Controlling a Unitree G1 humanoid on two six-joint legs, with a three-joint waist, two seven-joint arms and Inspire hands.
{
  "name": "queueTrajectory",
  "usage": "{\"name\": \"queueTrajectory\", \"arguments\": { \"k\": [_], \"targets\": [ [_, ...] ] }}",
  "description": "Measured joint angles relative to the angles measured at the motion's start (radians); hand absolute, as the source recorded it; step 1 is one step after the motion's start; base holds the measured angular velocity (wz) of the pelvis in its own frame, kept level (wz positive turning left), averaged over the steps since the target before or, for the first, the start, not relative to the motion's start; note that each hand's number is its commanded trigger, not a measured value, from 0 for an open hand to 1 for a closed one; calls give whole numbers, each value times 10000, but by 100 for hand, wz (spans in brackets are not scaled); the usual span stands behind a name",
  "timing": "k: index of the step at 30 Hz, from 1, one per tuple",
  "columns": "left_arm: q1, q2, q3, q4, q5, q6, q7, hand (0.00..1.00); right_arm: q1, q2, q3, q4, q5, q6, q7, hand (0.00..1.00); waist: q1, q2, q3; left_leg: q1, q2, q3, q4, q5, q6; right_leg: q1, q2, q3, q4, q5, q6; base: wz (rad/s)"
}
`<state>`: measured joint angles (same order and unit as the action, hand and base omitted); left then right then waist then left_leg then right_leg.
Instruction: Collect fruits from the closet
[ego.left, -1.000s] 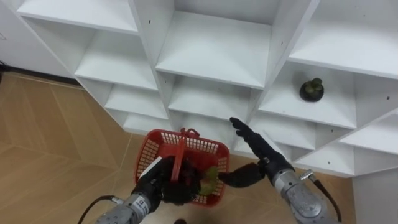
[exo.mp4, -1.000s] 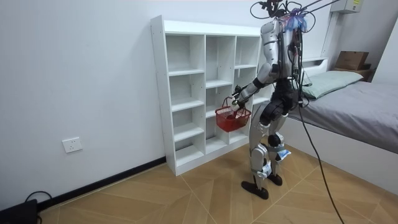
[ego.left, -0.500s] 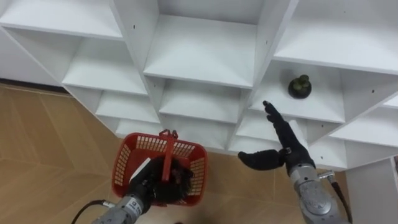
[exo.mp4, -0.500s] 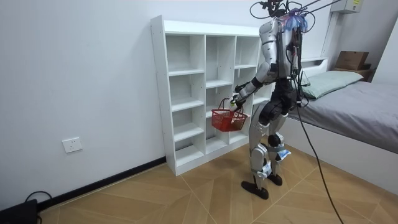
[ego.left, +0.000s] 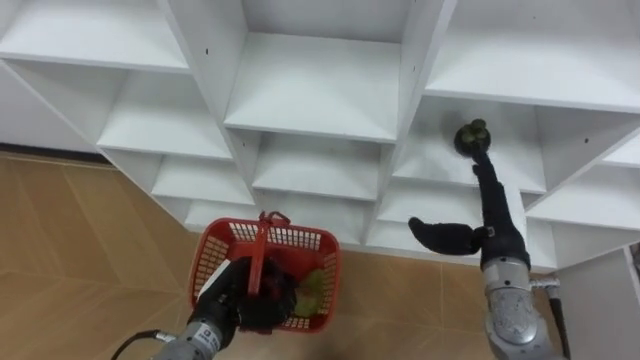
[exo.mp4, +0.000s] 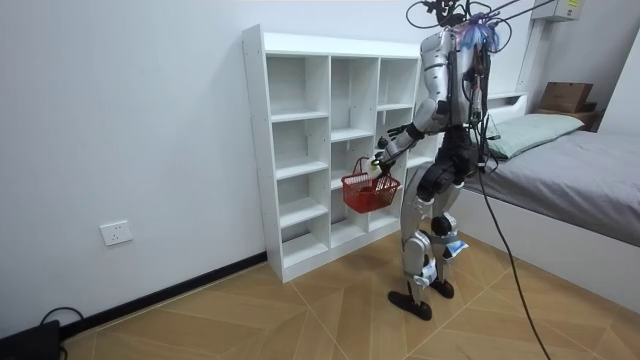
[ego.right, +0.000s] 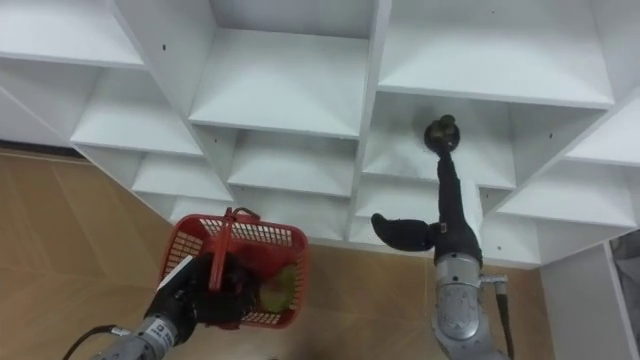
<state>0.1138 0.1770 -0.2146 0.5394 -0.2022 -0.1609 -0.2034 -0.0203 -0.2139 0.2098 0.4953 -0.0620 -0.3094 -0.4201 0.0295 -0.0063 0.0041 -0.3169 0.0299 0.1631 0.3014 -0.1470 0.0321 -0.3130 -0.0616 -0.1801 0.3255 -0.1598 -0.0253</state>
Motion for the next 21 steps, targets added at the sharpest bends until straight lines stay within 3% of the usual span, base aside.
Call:
{"name": "queueTrajectory", "arguments": {
  "k": [9, 13, 21],
  "targets": [
    [-10, 1, -28, 46, -4, 16, 251, 100, -179, -71, -55, 43, 601, 2, -374, 0, 12, 46, 82, -17, -37, -14, -170, 36, -1, 3, -59, -149, -39, -24, 11, 3],
    [-12, 6, -26, 45, -3, 18, 339, 100, -422, -71, -73, 166, 601, 9, -411, 0, 0, 49, 179, -79, -46, -14, -197, 35, -1, -16, -70, -165, -112, -50, 21, 5],
    [-113, 5, -26, 44, -2, 18, 422, 100, -694, -69, -96, 400, 930, 9, -549, 0, 31, 46, 181, -232, -52, 4, -206, 34, -2, -102, -75, -239, -172, -68, 38, 3]
  ]
}}
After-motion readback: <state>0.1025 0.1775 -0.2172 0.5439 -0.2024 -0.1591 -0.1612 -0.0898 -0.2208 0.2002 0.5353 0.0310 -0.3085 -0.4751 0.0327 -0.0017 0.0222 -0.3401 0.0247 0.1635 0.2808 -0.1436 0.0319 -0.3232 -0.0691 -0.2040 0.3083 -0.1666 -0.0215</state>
